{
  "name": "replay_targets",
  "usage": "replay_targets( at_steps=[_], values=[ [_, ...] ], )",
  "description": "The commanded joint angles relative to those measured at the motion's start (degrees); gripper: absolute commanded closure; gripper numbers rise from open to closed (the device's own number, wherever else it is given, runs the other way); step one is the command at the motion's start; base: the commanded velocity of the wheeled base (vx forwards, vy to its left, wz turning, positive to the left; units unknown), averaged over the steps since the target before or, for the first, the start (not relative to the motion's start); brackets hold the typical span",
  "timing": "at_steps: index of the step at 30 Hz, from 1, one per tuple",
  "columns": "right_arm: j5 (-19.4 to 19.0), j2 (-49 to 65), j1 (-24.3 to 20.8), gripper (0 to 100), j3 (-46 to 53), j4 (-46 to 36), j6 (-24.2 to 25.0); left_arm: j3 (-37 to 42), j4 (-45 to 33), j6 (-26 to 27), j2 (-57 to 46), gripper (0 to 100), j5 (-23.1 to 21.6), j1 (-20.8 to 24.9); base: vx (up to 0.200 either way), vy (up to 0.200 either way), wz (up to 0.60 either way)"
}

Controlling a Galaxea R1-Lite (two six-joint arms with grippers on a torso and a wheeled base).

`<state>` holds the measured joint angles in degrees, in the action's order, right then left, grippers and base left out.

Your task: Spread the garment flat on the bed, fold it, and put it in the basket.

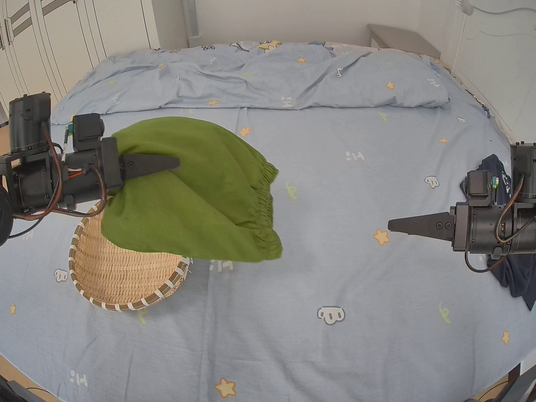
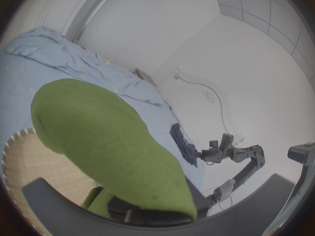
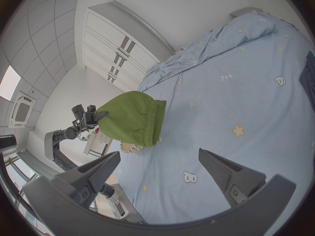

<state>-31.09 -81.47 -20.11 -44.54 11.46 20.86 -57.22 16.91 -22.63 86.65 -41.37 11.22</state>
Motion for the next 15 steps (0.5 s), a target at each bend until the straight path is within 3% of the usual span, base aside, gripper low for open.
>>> replay_targets(
  at_steps=[1, 6, 15],
  values=[
    [-0.03, 0.08, -0.01, 0, -0.02, 0.05, 0.06, -0.70, 1.64, -0.05, -1.75, 100, -0.46, -7.52, 0.000, 0.000, 0.00],
    [-0.20, -0.09, -0.10, 0, -0.19, 0.05, 0.06, 0.71, 0.93, -0.23, -1.48, 100, -0.64, -13.24, 0.000, 0.000, 0.00],
    [-0.55, 0.17, -0.54, 0, -0.28, -0.12, 0.15, 11.52, 1.55, 0.21, 0.01, 100, -0.64, -20.97, 0.000, 0.000, 0.00]
  ],
)
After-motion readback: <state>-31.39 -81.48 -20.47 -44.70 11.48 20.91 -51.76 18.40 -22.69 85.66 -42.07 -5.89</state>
